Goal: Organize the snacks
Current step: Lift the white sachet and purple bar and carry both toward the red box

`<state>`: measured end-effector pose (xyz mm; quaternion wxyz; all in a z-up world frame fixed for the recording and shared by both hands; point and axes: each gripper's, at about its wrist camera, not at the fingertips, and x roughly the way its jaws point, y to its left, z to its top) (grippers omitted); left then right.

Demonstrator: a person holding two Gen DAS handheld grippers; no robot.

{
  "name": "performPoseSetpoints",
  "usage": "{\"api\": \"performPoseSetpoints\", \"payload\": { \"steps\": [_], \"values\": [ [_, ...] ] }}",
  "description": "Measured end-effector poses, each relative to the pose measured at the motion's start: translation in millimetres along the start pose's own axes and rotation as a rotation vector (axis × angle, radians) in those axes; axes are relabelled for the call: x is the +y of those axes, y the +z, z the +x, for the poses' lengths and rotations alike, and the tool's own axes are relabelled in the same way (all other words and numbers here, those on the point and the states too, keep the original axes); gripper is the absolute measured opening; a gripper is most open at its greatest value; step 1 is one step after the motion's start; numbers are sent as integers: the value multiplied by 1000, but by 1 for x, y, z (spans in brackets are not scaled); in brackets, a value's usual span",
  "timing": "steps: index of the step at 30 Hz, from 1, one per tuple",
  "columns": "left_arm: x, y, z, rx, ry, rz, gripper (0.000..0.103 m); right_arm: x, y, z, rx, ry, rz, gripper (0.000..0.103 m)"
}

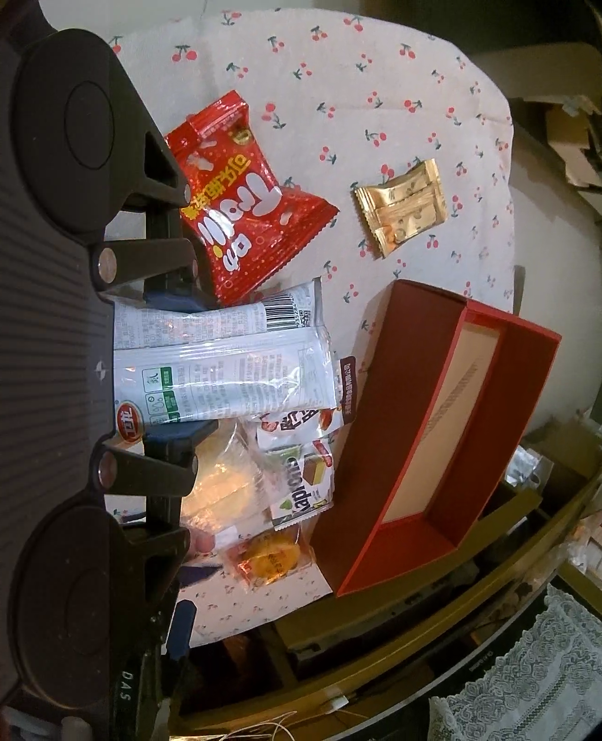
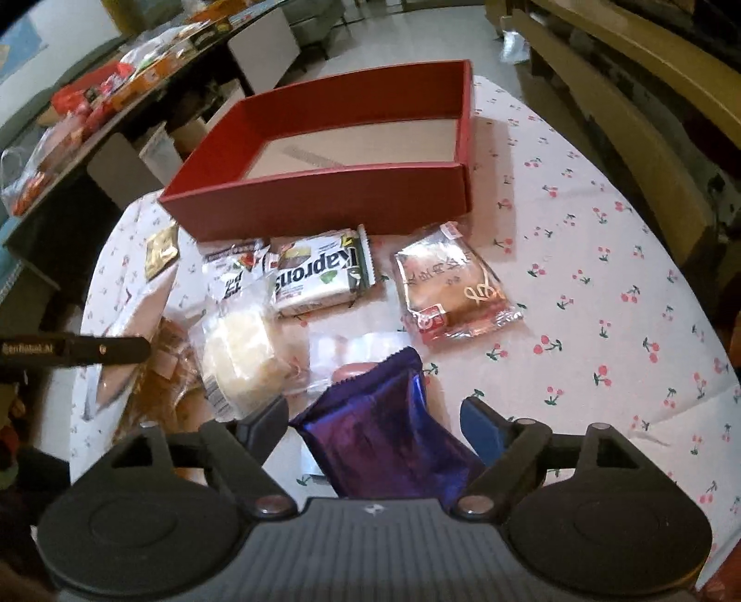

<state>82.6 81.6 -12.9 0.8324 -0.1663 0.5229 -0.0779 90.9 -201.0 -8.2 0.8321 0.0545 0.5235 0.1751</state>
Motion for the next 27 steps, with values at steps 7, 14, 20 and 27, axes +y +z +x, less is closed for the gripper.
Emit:
{"api": "performPoseSetpoints", "payload": {
  "steps": [7,14,20,27],
  "values": [
    [-1,-2,1,6,2,8,53,23,-1,-6,73,10,-287,93],
    [-8,-3,6,18,2,29,55,15,-1,29,208,-10,-431,94],
    [-6,-3,15,40,17,26,56,20,-12,43,168,-59,-438,92],
    [-7,-11,21,61,45,44,56,28,-23,22,120,-80,-339,66]
  ]
}}
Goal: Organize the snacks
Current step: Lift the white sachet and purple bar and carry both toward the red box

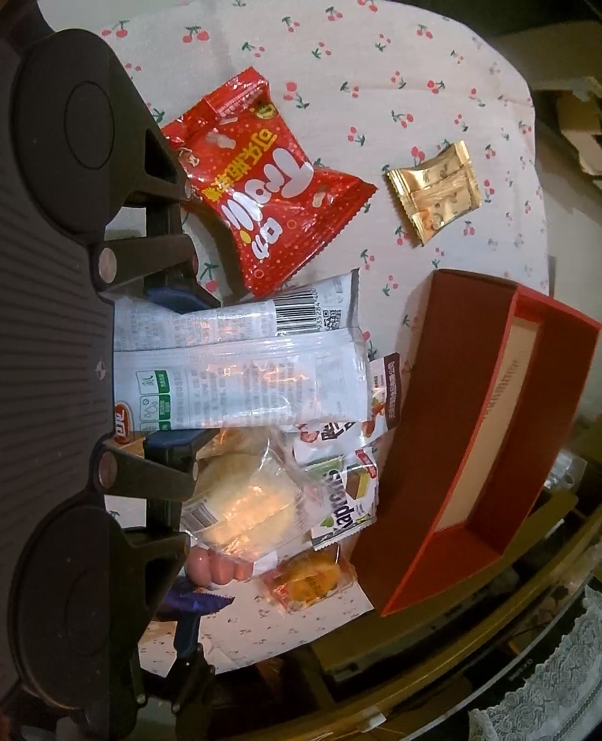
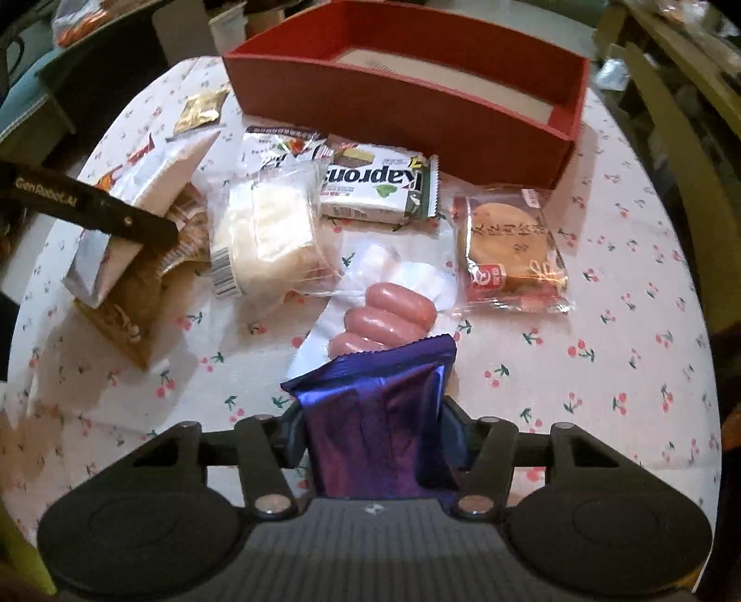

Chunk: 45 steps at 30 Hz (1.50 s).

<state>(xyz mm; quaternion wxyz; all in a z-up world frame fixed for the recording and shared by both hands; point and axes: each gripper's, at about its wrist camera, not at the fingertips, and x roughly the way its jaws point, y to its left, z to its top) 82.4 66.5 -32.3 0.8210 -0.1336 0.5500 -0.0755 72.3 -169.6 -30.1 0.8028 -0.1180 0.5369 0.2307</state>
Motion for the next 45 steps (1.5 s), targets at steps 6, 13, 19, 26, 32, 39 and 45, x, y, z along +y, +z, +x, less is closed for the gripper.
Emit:
{"api": "performPoseSetpoints", "payload": {
  "steps": [6,13,19,26,32,39,45],
  "values": [
    [-7,-6,-11,-22,-16,13,54,3,-1,-24,-112,4,135,65],
    [-15,-5,-23,-60,-35,30,53,6,8,-40,-210,17,228,65],
    [-11,-6,-11,-35,-8,33,52,10,14,-35,-218,42,234,65],
    [-15,-3,-22,-75,-20,28,51,11,18,-38,-247,58,249,65],
    [-24,9,-36,-134,-55,25,51,9,39,-48,-318,78,287,65],
    [-38,42,-35,-185,-55,43,51,2,74,-50,-378,74,326,65],
    [-56,86,-25,-242,-33,80,51,-17,113,-41,-406,40,366,65]
  ]
}}
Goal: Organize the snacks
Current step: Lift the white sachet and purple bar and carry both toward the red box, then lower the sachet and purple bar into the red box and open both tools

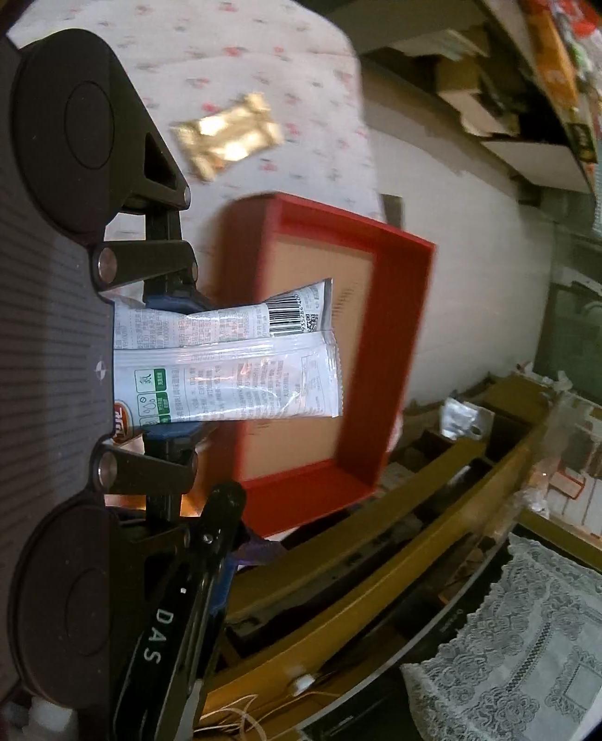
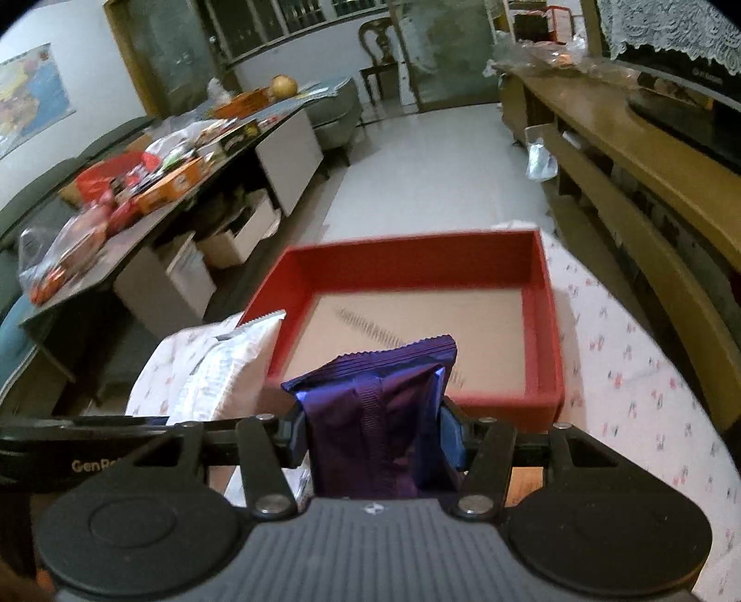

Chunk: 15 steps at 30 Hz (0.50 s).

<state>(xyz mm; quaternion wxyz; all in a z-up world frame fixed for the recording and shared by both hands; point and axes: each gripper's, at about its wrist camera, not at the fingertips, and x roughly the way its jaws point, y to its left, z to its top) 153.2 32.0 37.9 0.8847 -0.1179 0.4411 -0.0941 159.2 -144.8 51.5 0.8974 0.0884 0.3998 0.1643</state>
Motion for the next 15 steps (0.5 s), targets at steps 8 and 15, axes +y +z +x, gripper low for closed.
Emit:
{"api": "performPoseSetpoints", "payload": {
  "steps": [8,15],
  "values": [
    [-4,39,38,-24,38,6,51,-13,51,42,-38,-30,35,65],
    [2,53,69,-12,68,11,51,-23,69,82,-16,-32,46,65]
  ]
}}
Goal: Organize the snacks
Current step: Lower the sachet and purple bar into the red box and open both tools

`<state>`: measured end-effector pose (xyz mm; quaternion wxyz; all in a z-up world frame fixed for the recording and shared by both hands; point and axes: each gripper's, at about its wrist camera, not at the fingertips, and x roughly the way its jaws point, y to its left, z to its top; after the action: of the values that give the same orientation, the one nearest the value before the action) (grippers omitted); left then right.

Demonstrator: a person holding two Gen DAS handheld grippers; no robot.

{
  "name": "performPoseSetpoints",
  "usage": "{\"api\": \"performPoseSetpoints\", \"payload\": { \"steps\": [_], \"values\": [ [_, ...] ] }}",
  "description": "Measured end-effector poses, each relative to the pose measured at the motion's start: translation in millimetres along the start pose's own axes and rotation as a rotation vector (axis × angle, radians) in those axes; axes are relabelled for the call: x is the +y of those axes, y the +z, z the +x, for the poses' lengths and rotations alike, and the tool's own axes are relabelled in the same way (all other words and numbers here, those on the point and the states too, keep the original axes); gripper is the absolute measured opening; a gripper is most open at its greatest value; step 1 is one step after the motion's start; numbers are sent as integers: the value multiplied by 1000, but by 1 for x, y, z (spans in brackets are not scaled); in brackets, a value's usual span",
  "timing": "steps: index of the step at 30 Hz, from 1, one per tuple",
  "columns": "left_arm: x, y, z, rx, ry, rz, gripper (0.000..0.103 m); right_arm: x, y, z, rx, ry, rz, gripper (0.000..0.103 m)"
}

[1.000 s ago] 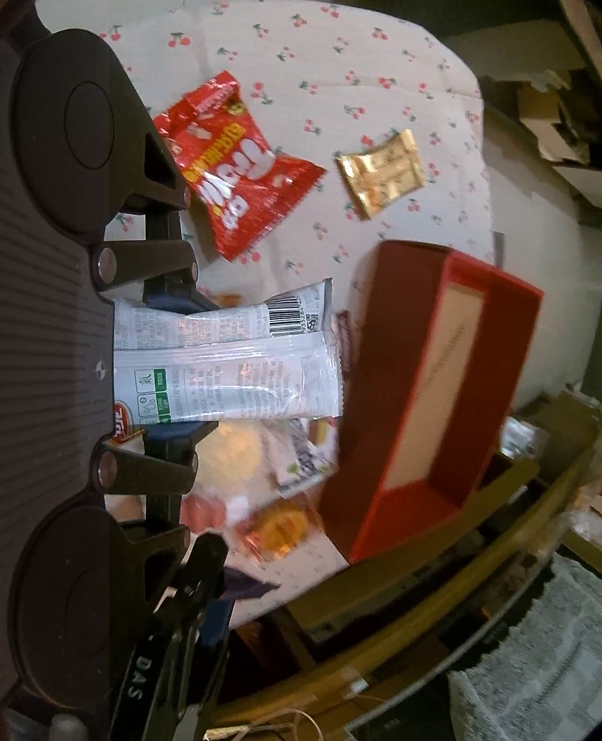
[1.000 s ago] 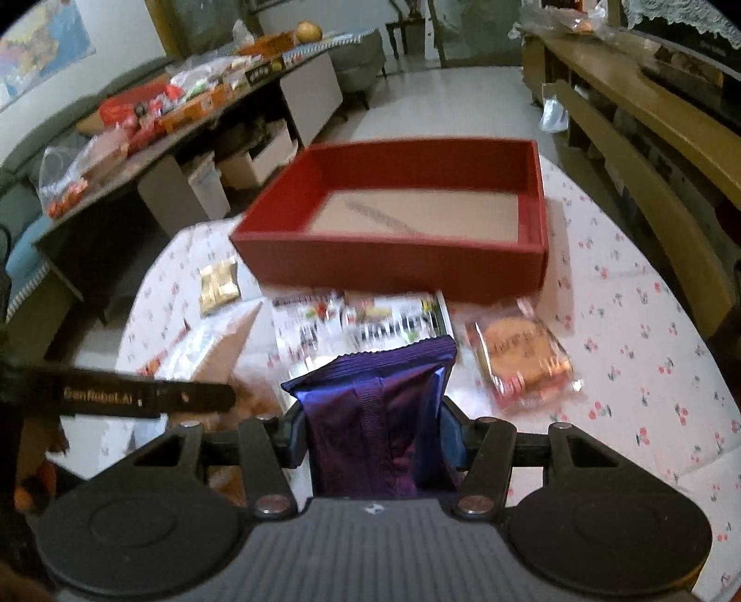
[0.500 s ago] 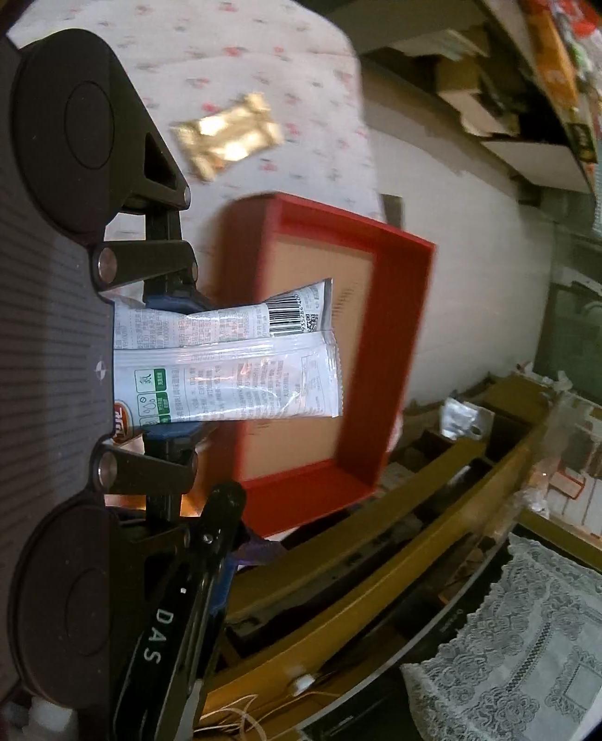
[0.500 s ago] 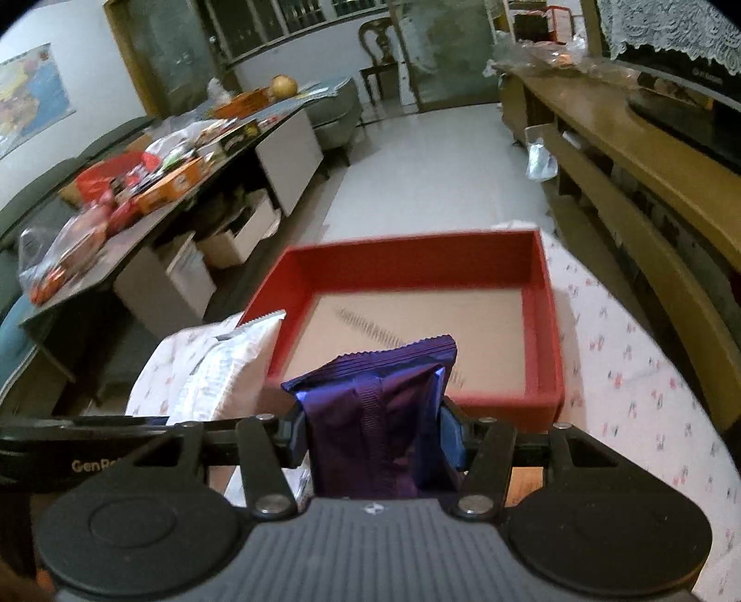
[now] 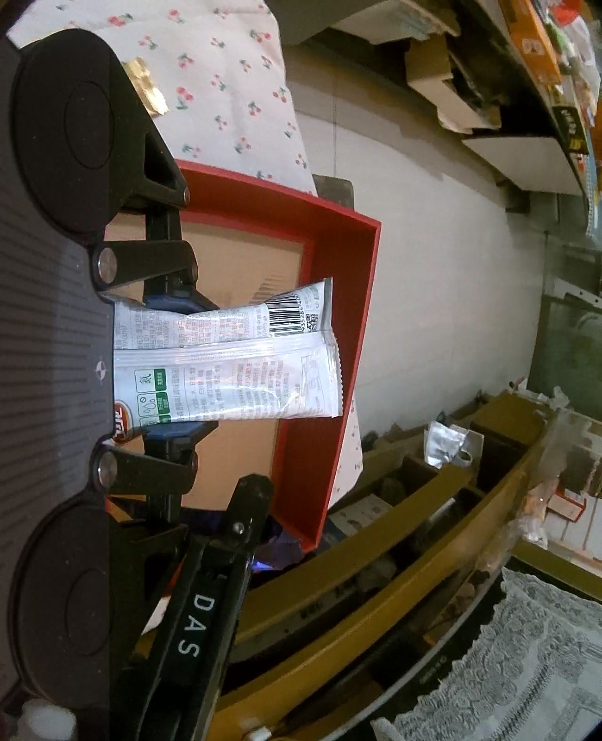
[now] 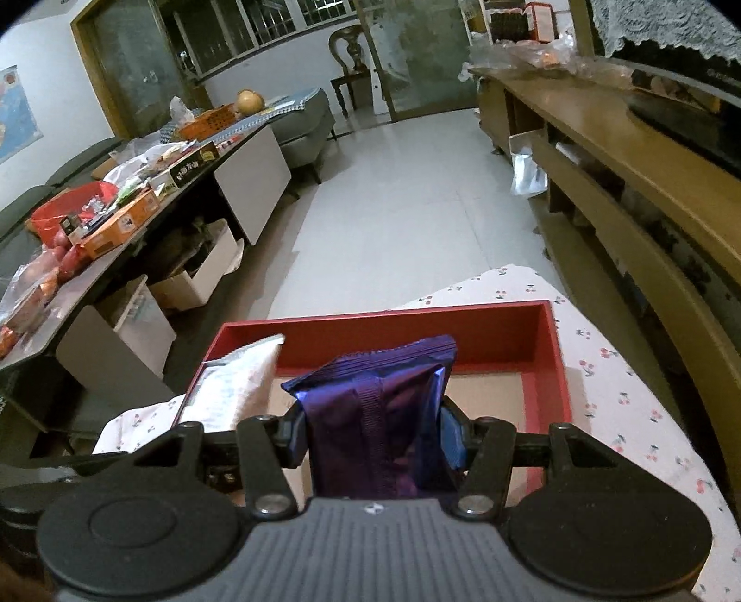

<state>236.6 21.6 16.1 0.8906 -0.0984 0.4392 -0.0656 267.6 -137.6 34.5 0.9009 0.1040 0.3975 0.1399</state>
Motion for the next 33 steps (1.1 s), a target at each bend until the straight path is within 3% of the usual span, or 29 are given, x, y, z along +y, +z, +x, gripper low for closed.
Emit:
{"api": "performPoseSetpoints", "payload": {
  "steps": [12,18,26,28,30,33],
  "values": [
    [11,-4,41,65,87,4,52,-10,-6,56,89,-39,-2,65],
    [12,-6,43,76,108,9,53,-10,-10,64,115,-59,-16,66],
    [9,-6,34,58,112,20,70,-13,-10,57,106,-117,-29,68],
    [7,-6,28,45,114,28,75,-12,-9,51,93,-115,-32,72],
    [5,-6,21,26,115,38,79,-10,-7,44,68,-103,-44,83],
    [4,-4,15,13,111,41,81,-10,-5,39,56,-94,-45,84]
  ]
}}
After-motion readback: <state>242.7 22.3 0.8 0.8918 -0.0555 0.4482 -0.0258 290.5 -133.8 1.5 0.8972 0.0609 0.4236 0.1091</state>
